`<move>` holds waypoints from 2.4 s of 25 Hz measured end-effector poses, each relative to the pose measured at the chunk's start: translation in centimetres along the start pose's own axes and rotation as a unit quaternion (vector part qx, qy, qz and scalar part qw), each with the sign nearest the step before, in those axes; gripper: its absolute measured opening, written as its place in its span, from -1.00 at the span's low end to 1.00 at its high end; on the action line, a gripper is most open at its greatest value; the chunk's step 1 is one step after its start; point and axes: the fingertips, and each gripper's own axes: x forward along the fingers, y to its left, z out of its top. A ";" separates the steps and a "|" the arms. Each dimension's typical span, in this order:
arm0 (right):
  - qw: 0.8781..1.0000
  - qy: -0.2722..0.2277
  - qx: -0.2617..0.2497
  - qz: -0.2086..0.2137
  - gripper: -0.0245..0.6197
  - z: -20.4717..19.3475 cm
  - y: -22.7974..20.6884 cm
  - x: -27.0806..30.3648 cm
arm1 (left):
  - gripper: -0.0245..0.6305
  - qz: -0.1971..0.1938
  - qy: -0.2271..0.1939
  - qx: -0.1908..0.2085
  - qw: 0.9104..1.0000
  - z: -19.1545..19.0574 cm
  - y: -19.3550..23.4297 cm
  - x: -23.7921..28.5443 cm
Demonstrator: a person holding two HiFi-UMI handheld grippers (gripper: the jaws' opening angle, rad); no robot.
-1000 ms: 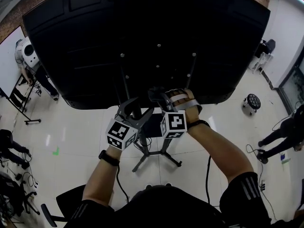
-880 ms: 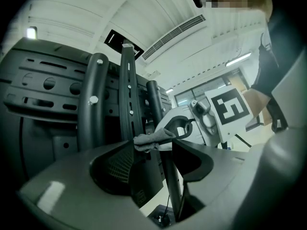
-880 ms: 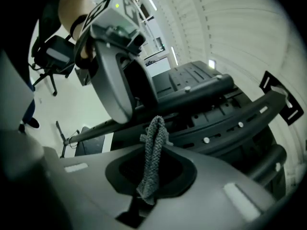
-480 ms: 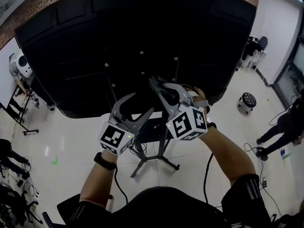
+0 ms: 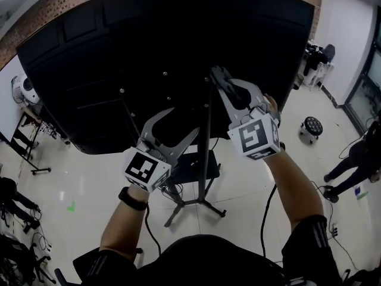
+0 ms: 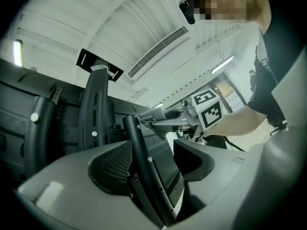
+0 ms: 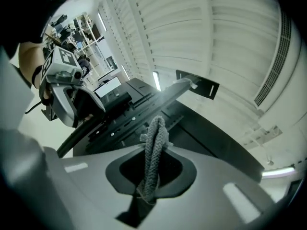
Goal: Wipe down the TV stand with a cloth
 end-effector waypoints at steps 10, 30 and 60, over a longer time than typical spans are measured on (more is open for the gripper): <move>0.999 0.036 -0.021 0.008 -0.84 -5.0 -0.8 4.2 | -0.04 -0.007 0.011 0.008 1.000 -0.5 -1.0 3.0; 0.989 0.121 0.014 -0.079 -0.84 -14.7 -10.5 -1.7 | -0.04 -0.023 0.006 -0.012 1.000 -2.3 -3.2 6.8; 0.997 0.020 0.066 0.025 -0.84 -9.9 1.0 2.9 | -0.04 0.004 0.030 -0.013 0.999 -3.8 -2.9 4.1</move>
